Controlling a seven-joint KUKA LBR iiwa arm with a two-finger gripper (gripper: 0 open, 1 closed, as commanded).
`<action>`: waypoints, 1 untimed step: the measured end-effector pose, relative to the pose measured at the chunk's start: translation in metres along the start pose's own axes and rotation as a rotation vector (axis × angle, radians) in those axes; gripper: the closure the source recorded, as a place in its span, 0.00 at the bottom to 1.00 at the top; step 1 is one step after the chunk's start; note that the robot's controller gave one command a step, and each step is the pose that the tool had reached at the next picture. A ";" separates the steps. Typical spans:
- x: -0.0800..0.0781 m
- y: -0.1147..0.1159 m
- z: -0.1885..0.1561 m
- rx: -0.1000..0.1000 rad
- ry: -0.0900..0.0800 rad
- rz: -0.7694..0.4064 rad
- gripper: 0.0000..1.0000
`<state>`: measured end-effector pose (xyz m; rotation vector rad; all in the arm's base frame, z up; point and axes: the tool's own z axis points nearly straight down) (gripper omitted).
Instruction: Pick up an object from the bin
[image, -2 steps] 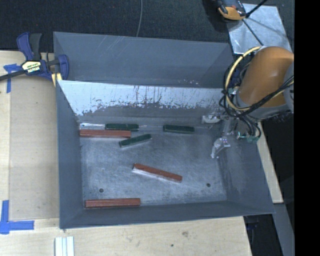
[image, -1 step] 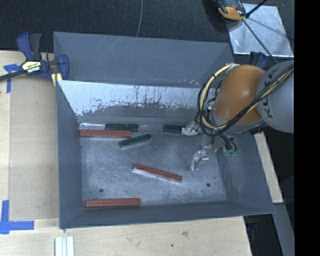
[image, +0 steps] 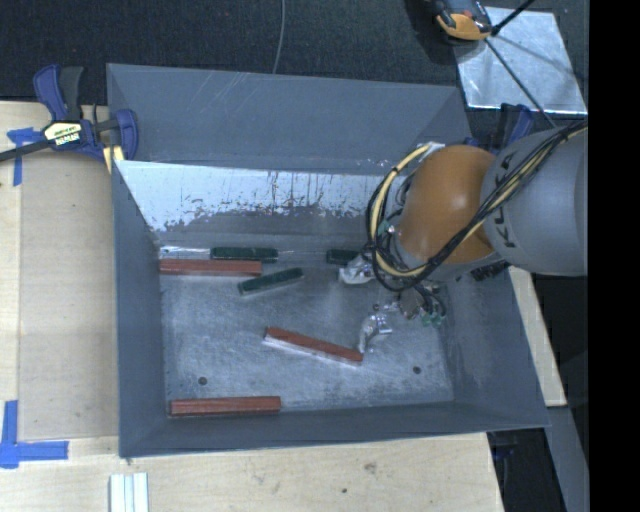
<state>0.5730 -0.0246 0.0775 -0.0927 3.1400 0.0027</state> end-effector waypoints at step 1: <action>0.034 -0.002 0.002 0.003 -0.011 -0.162 0.00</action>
Offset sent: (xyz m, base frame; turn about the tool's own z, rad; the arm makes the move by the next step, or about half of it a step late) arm -0.0761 0.0389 -0.0075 -0.3876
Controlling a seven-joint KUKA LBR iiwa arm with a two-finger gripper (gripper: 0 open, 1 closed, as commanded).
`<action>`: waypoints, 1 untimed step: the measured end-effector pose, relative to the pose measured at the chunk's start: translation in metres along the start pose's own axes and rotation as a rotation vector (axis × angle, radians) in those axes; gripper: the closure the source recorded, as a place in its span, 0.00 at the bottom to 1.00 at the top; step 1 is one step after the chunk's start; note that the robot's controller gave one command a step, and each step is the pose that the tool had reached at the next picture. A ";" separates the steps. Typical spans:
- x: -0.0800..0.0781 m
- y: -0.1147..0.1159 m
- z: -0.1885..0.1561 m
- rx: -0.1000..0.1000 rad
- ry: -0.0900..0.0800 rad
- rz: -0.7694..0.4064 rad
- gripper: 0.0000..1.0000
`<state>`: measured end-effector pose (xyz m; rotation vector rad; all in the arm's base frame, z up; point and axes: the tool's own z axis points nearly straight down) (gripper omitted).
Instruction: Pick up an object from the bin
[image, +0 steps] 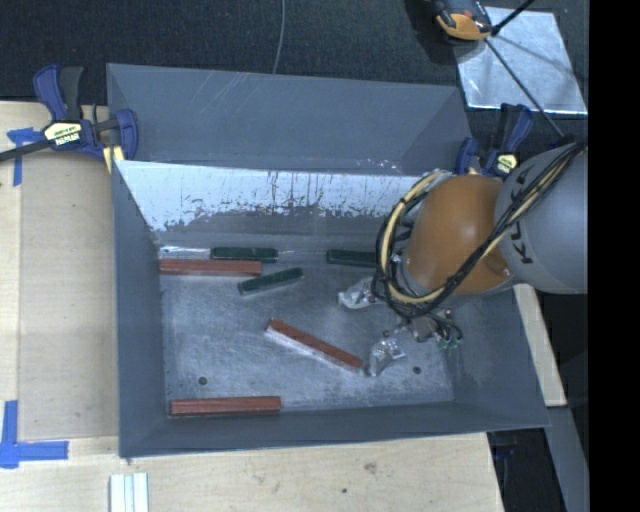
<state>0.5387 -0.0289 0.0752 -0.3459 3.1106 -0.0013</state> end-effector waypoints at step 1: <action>0.023 0.050 -0.002 0.003 -0.016 -0.225 1.00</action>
Offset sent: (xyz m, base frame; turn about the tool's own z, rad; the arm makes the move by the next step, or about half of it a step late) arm 0.0000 0.0000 0.0000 0.0000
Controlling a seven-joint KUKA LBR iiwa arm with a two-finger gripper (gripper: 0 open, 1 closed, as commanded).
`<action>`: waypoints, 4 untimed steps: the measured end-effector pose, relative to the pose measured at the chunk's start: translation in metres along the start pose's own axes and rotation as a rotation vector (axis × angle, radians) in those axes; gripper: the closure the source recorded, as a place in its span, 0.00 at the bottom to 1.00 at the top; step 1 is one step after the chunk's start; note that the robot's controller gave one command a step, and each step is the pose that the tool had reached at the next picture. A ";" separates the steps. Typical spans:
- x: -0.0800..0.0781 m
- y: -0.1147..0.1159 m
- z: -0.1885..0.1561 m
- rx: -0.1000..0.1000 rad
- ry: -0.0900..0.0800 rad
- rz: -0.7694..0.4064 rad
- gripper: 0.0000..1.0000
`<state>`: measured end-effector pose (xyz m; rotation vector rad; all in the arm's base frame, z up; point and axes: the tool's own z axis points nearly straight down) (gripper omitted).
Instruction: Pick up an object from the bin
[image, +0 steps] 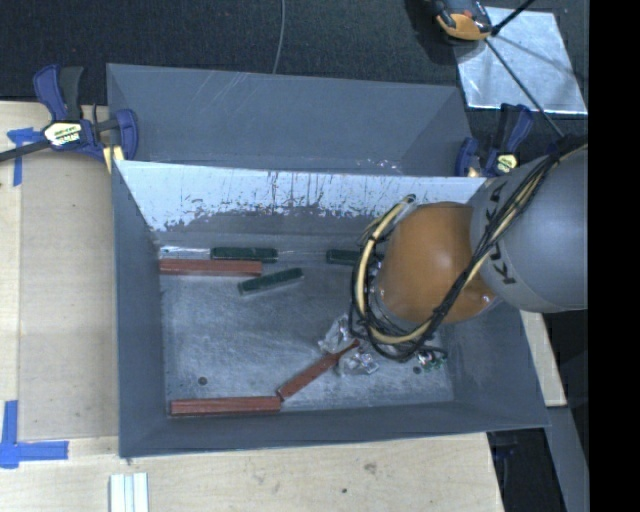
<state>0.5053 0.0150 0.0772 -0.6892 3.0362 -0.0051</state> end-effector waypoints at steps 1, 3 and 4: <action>0.000 0.000 0.000 0.000 0.000 0.000 1.00; -0.005 0.015 -0.106 -0.009 0.024 -0.032 1.00; -0.006 0.007 -0.146 -0.011 0.027 -0.027 1.00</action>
Offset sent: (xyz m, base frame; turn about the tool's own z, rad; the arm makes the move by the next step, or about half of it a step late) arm -0.0051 0.0154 0.1055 -0.0331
